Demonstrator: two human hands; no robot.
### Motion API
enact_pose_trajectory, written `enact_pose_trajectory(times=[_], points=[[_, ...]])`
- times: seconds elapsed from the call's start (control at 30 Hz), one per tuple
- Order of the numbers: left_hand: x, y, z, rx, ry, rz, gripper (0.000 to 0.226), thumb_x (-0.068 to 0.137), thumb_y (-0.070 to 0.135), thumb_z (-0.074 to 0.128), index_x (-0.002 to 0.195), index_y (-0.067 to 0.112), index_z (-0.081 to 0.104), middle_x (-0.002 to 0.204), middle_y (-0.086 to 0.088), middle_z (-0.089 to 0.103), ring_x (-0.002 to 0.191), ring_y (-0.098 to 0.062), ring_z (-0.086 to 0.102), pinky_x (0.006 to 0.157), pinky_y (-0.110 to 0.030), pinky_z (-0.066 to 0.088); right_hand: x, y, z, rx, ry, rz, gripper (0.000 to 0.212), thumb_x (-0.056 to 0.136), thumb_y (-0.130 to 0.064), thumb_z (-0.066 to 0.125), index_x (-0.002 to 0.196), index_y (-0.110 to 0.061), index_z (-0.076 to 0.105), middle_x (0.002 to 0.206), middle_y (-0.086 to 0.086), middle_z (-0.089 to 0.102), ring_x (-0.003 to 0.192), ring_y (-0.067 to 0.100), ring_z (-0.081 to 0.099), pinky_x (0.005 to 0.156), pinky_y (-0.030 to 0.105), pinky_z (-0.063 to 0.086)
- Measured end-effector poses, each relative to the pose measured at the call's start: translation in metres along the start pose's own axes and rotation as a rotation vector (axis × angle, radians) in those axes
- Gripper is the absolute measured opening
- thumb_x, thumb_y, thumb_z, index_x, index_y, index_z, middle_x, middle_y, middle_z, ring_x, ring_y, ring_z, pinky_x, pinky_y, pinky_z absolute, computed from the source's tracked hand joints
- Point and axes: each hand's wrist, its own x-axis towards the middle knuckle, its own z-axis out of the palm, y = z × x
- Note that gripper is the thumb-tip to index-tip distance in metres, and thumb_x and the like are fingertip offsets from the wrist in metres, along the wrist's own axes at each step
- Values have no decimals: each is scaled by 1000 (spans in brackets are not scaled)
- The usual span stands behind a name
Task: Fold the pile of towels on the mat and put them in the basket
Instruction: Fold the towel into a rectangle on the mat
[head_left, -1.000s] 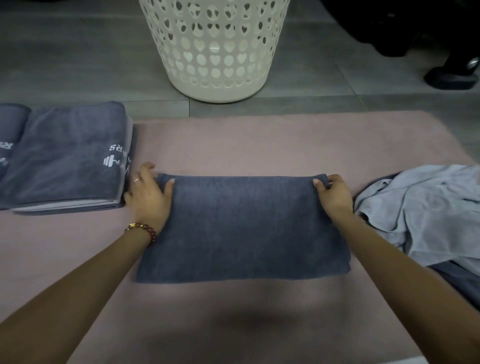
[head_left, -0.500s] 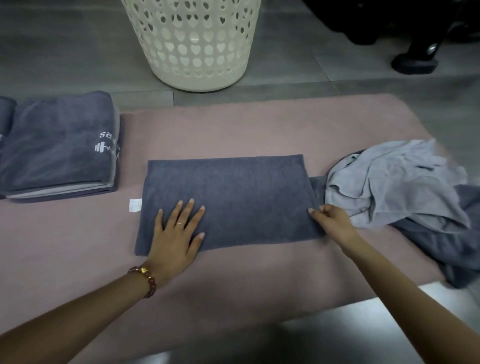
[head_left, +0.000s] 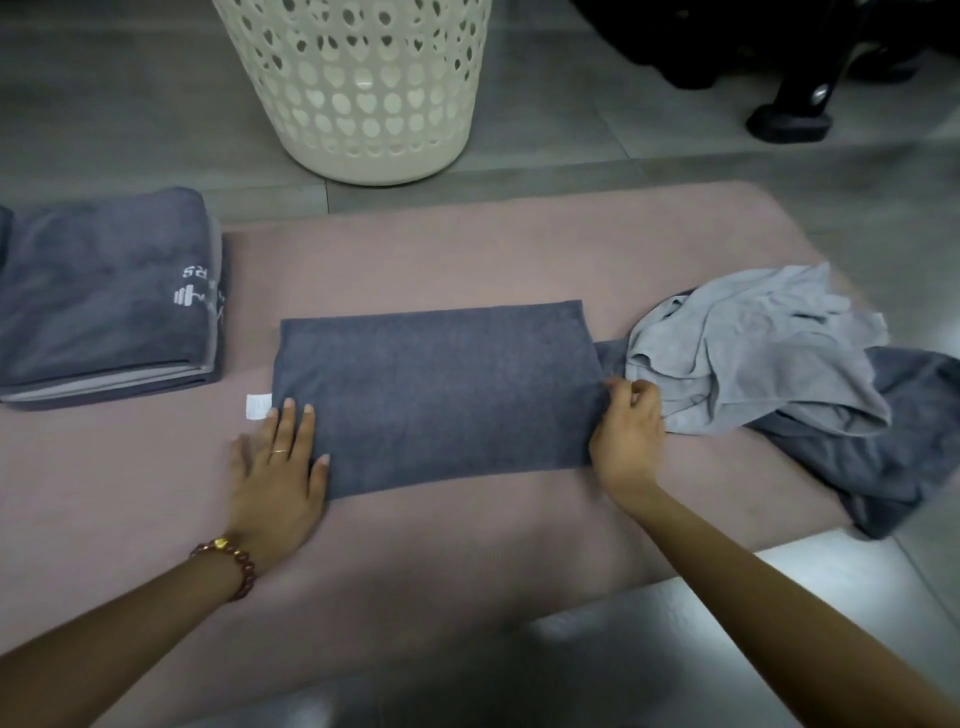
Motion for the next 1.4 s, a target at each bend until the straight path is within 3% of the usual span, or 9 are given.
enact_pose_trajectory(times=[0.1, 0.2, 0.33, 0.43, 0.57, 0.93, 1.03, 1.27, 1.4], points=[[12, 20, -7, 51, 21, 112, 62, 91, 40, 23, 142, 7, 37, 148, -20, 34, 137, -36, 29, 109, -55, 11, -11, -12, 0, 16, -6, -222, 46, 83, -11, 53, 129, -7, 50, 135, 22, 44, 121, 42, 43, 102, 51, 34], [17, 41, -2, 142, -1, 331, 56, 93, 42, 22, 143, 19, 35, 149, -10, 36, 137, -31, 31, 111, -53, 3, -30, -25, 12, -102, -268, -518, 53, 96, -49, 21, 144, -29, 31, 151, 8, 33, 139, 34, 27, 111, 50, 18], [9, 21, 10, 87, -13, 218, 56, 93, 44, 22, 145, 24, 31, 152, -6, 32, 139, -31, 23, 110, -52, 7, -40, 3, 18, -187, -391, -384, 71, 82, -69, -14, 145, -42, 0, 158, -8, 3, 146, 27, 6, 116, 46, 1], [4, 8, 7, -106, 40, 45, 58, 92, 42, 32, 143, 17, 36, 150, -19, 29, 138, -39, 24, 109, -54, 19, -36, 28, 8, -116, -361, -192, 67, 87, -66, 6, 147, -38, -3, 159, -3, -5, 146, 24, 4, 116, 42, 7], [-2, 6, -2, -536, 192, -275, 61, 77, 6, 70, 133, 1, 43, 129, -30, 40, 121, -44, 36, 104, -48, 30, -27, 33, -4, 227, -176, -45, 53, 90, -23, 59, 137, -10, 40, 134, 15, 42, 122, 32, 44, 102, 40, 37], [-20, -16, -20, -951, 150, -228, 48, 86, 7, 65, 121, 28, 40, 97, -4, 67, 91, -22, 65, 86, -45, 51, -23, 17, -4, 416, -94, 234, 41, 88, -24, 63, 123, -8, 47, 104, 14, 63, 97, 34, 60, 84, 40, 45], [-17, -21, -26, -1084, 107, -254, 55, 88, -5, 55, 131, 22, 34, 85, 0, 58, 77, -16, 58, 73, -19, 51, -21, 17, -7, 255, -115, 162, 36, 90, -24, 61, 119, -6, 50, 98, 17, 65, 94, 37, 60, 89, 45, 44], [-19, -26, -23, -587, 105, -181, 54, 89, 6, 55, 138, 18, 34, 115, -14, 49, 90, -30, 57, 78, -41, 46, -10, 7, -15, 116, -249, 224, 36, 90, -24, 61, 112, 2, 48, 116, 22, 51, 98, 41, 56, 80, 43, 45], [-20, -21, -22, -151, 211, 16, 48, 88, 12, 52, 134, 5, 43, 124, -26, 43, 92, -45, 53, 77, -51, 47, 0, 7, -20, 231, -311, 282, 39, 78, -30, 74, 80, -7, 43, 79, 8, 47, 63, 21, 48, 61, 32, 39]])
